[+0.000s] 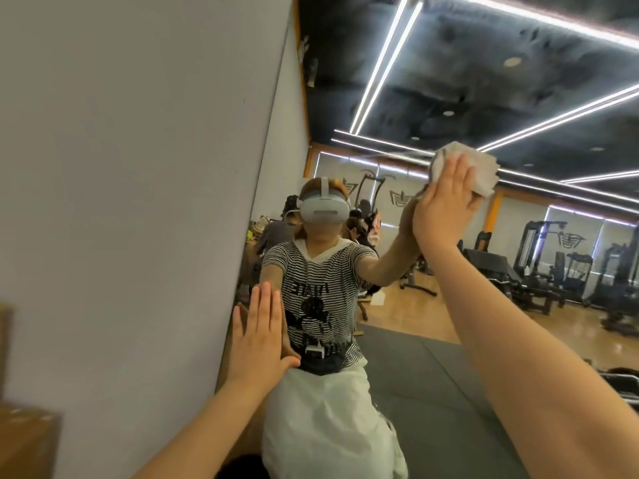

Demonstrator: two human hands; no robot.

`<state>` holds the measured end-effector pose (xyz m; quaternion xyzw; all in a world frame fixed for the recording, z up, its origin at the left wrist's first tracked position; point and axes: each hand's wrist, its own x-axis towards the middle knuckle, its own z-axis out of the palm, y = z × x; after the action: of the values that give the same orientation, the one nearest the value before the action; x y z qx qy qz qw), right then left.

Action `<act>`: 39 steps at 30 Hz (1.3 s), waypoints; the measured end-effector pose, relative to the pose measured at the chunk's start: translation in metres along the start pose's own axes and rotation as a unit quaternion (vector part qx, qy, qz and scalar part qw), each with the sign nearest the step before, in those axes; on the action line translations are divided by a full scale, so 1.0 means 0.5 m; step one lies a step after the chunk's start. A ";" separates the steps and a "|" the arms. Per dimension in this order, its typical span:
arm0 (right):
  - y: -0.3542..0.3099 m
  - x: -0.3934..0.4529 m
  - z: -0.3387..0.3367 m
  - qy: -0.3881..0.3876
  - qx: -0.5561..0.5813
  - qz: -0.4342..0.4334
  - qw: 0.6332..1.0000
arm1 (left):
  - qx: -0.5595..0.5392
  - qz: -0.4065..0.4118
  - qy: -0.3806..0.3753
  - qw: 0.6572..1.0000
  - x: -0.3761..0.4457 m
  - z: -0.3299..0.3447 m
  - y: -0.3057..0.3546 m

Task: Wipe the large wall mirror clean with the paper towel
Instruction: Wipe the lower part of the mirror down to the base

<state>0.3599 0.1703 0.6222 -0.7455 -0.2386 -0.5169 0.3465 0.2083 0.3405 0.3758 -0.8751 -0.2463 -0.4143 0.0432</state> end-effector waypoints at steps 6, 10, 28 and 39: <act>-0.129 -0.078 0.058 -0.041 -0.013 -0.149 0.988 | -0.008 -0.010 -0.029 1.000 -0.001 -0.004 -0.007; -0.170 -0.187 0.116 -0.099 -0.030 -0.261 0.960 | -0.030 -0.006 -0.023 0.999 -0.007 -0.014 -0.001; -0.199 -0.477 0.197 -0.180 -0.033 -0.475 0.861 | -0.023 -0.126 -0.046 0.991 -0.081 0.018 -0.088; -0.217 -0.457 0.217 -0.054 0.043 -0.306 0.950 | -0.081 -0.113 -0.067 0.988 -0.089 0.029 -0.105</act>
<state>0.2678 0.3240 0.4131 -0.6478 -0.4955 -0.5466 0.1900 0.1703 0.3727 0.3266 -0.8681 -0.3112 -0.3757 -0.0915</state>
